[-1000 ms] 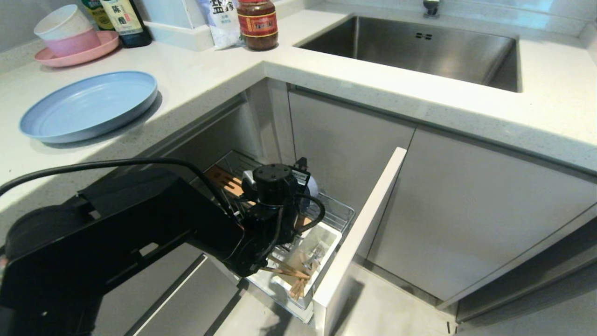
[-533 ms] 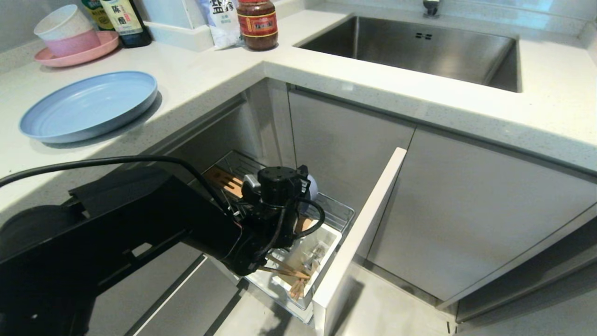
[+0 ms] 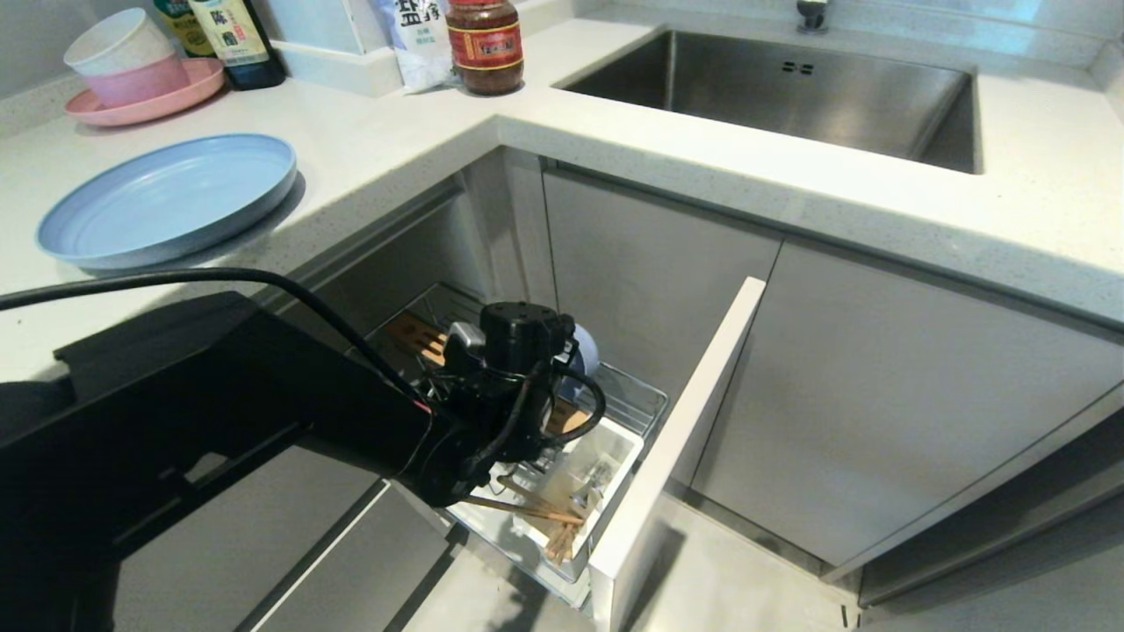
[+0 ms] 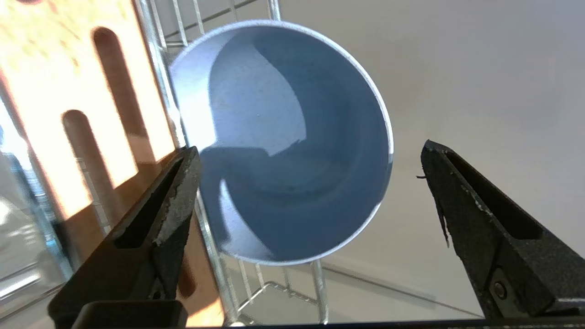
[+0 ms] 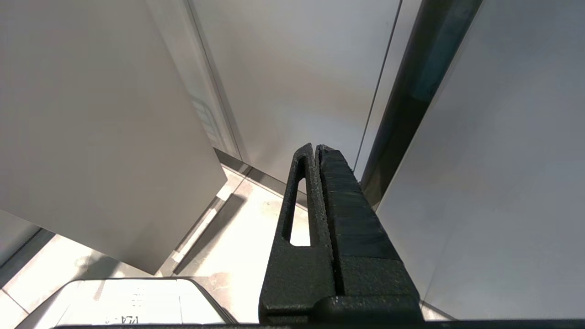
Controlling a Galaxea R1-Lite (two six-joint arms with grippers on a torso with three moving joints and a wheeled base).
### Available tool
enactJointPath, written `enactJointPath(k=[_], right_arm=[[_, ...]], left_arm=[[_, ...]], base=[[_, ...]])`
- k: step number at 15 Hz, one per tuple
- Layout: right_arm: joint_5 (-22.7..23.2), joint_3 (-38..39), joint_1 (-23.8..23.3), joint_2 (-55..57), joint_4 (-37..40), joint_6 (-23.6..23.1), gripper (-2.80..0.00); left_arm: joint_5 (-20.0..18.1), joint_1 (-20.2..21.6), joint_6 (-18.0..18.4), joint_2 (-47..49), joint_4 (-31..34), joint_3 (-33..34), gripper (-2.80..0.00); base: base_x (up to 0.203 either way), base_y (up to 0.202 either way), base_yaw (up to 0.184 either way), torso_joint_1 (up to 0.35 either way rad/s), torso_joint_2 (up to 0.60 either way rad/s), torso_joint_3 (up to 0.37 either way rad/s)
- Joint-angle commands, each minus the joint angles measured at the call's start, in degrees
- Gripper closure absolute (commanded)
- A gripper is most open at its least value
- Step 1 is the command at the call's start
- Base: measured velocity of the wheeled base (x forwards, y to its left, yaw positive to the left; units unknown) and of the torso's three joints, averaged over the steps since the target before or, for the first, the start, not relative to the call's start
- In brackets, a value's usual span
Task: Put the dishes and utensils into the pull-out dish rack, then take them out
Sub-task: Pick up the plate and place it in the cupboard
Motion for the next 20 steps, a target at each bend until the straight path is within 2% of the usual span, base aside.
enactJointPath(k=[1,9,12,13,15,18,20], right_arm=[[0.0,0.09,0.02,-0.21,-0.01,-0.03,0.0],[0.0,0.09,0.02,-0.21,-0.01,-0.05,0.0],[0.0,0.09,0.02,-0.21,-0.01,-0.03,0.0],[0.0,0.09,0.02,-0.21,-0.01,-0.05,0.0],[0.0,0.09,0.02,-0.21,-0.01,0.04,0.0],[0.0,0.09,0.02,-0.21,-0.01,0.02,0.0],[0.0,0.09,0.02,-0.21,-0.01,0.04,0.0]], left_arm=[[0.18,-0.07,-0.22,-1.72,1.73,-0.07,-2.8],[0.49,-0.32,0.81,-2.93,4.52,0.19,-2.8],[2.03,-1.65,1.17,-8.02,10.49,-0.34,-2.8],[2.83,-2.12,1.72,-9.5,11.79,-0.69,0.0],[4.57,-3.0,3.82,-13.3,14.34,-1.45,0.0],[5.08,-3.8,6.4,-17.52,18.01,-2.97,0.0],[7.17,-4.8,11.64,-19.41,18.78,-4.21,0.0]], base=[[0.0,0.0,0.0,0.0,0.0,0.0],[0.0,0.0,0.0,0.0,0.0,0.0],[0.0,0.0,0.0,0.0,0.0,0.0],[0.0,0.0,0.0,0.0,0.0,0.0],[0.0,0.0,0.0,0.0,0.0,0.0],[0.0,0.0,0.0,0.0,0.0,0.0],[0.0,0.0,0.0,0.0,0.0,0.0]])
